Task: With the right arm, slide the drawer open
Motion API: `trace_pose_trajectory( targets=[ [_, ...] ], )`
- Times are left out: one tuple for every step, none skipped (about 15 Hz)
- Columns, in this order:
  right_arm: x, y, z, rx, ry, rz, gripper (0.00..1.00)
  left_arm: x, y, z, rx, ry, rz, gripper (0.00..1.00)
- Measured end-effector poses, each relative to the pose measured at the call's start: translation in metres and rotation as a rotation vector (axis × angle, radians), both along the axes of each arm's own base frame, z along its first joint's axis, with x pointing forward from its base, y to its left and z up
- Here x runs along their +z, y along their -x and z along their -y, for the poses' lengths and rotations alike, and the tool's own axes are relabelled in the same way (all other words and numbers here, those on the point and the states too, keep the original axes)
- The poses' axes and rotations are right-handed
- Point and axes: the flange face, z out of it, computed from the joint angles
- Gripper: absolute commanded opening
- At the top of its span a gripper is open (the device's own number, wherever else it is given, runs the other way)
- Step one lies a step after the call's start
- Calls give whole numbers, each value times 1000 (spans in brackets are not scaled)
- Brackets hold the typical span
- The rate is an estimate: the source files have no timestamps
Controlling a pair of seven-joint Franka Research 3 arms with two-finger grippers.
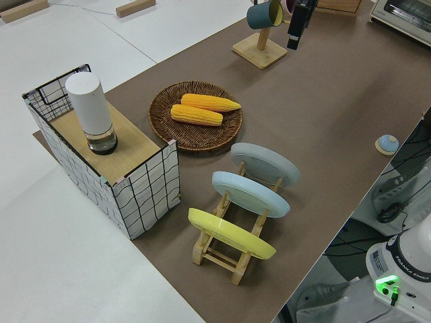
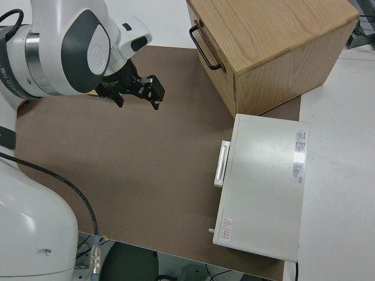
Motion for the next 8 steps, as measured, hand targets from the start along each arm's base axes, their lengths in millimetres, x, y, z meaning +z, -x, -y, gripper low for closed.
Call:
trace_pose_trajectory(
  targets=[
    [0, 0, 0, 1, 0, 0, 992, 0, 0, 0, 0, 0, 0, 993],
    [0, -1, -2, 4, -1, 1, 992, 0, 0, 0, 0, 0, 0, 993],
    [0, -3, -7, 13, -2, 5, 992, 0, 0, 0, 0, 0, 0, 993],
    [0, -5, -11, 22, -4, 7, 990, 0, 0, 0, 0, 0, 0, 993],
    [-1, -6, -14, 27, -5, 7, 992, 0, 0, 0, 0, 0, 0, 993],
    [-1, -8, -15, 30, -6, 6, 992, 0, 0, 0, 0, 0, 0, 993],
    [-2, -9, -15, 30, -7, 6, 992, 0, 0, 0, 0, 0, 0, 993],
    [-2, -9, -15, 30, -6, 6, 990, 0, 0, 0, 0, 0, 0, 993]
  ],
)
